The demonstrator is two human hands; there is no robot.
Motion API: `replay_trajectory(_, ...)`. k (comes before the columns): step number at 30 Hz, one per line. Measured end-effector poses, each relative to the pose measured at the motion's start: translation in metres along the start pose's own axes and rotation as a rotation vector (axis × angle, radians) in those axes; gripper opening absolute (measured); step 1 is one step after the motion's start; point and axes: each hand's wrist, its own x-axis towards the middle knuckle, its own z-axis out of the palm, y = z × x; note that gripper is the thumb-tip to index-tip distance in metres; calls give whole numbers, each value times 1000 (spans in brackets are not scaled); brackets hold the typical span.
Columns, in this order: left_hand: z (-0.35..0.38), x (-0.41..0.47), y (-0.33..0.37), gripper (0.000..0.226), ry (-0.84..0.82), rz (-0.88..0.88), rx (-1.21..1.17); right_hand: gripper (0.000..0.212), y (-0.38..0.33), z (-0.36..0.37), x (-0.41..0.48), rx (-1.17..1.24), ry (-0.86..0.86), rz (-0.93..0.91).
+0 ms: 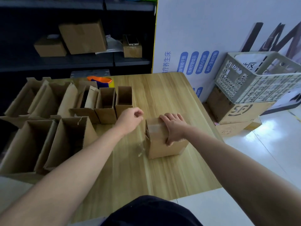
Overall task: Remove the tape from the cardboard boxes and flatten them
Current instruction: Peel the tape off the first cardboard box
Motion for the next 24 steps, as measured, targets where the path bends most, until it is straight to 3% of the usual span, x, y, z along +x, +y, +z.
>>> replay_trajectory(4, 8, -3, -11, 23, -147, 28, 49, 124, -3, 6, 2, -4, 13, -10)
replay_trajectory(9, 27, -8, -21, 24, -41, -37, -178, 123, -3, 9, -2, 27, 19, -13)
replay_trajectory(14, 33, -12, -27, 22, -6, 1, -140, 123, -5, 9, -5, 31, 20, -2)
replay_trajectory(19, 35, -18, -36, 22, -11, -146, -461, 122, -7, 8, -7, 45, 21, 3)
replay_trajectory(24, 39, -16, -29, 19, 12, -153, -447, 120, -6, 6, -9, 70, 25, 2)
